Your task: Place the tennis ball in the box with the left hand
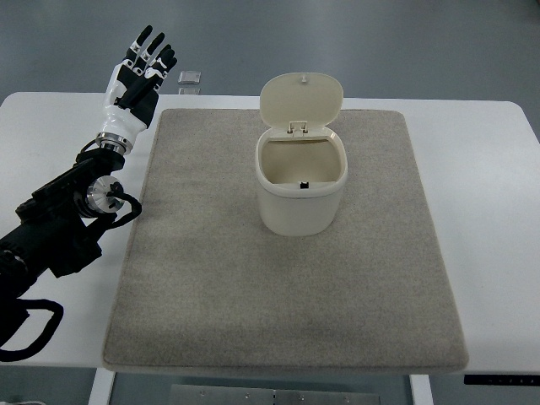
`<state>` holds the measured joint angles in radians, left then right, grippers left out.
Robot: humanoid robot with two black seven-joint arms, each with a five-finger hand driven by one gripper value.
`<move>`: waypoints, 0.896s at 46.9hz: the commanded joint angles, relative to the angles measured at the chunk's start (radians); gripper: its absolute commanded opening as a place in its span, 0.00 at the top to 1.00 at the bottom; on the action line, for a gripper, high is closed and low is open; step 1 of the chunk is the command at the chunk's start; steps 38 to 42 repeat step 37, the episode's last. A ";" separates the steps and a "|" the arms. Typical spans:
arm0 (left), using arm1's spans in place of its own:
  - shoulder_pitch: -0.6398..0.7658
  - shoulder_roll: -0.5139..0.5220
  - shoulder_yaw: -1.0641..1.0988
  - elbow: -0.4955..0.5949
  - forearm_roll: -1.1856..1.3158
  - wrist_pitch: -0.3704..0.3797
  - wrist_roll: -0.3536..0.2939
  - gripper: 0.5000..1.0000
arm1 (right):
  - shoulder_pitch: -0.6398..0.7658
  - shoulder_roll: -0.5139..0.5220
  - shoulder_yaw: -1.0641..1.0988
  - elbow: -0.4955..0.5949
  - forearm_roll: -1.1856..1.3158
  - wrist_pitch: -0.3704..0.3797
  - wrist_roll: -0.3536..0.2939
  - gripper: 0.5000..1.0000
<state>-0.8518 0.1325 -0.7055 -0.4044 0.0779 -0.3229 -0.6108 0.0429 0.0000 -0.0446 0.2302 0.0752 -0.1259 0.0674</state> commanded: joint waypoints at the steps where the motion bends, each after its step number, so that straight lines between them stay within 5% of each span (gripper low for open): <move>1: 0.005 -0.001 0.001 0.010 -0.001 0.002 0.000 0.08 | 0.000 0.000 -0.001 0.000 0.000 0.000 0.000 0.19; 42: 0.007 0.022 -0.008 0.032 -0.015 0.047 0.000 0.08 | 0.000 0.000 0.002 0.000 0.000 0.002 0.000 0.20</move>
